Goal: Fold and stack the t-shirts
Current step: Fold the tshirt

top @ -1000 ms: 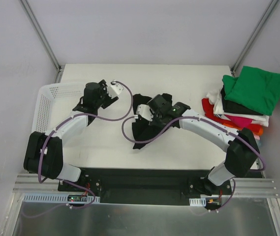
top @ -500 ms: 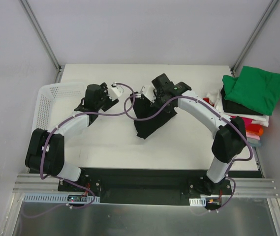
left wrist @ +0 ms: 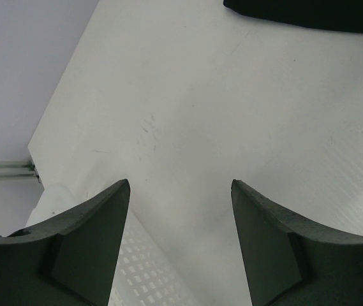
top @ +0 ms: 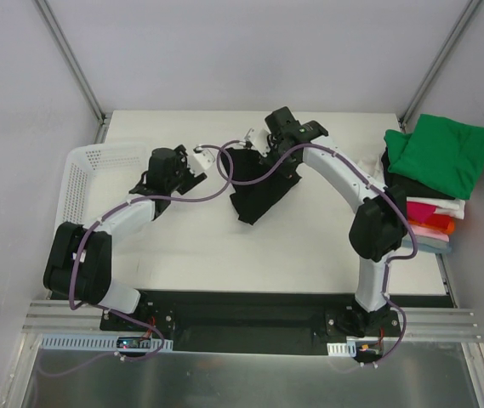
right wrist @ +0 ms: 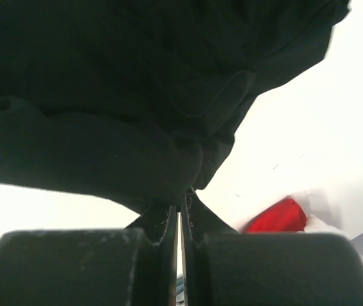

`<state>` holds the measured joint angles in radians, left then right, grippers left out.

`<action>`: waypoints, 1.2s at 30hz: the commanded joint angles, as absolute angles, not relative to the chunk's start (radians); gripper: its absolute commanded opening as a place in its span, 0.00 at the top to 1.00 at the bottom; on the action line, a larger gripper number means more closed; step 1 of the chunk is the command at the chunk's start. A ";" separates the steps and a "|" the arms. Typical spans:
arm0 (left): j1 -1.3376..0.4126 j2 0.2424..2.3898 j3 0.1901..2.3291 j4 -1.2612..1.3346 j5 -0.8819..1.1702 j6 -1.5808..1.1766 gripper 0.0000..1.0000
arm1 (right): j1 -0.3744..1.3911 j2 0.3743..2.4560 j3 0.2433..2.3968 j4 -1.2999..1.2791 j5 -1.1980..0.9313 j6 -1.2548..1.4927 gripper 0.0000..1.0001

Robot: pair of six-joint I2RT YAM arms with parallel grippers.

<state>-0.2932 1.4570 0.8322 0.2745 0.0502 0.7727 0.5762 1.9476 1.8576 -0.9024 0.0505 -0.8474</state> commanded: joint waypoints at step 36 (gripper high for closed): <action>-0.288 1.493 0.954 0.264 -0.020 0.743 0.34 | 0.946 1.628 1.223 -0.946 0.256 -0.739 0.69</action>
<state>-0.2989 1.5314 0.9657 0.2527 -0.0116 0.7692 0.8845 1.6737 1.2198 -0.9020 0.2298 -0.7738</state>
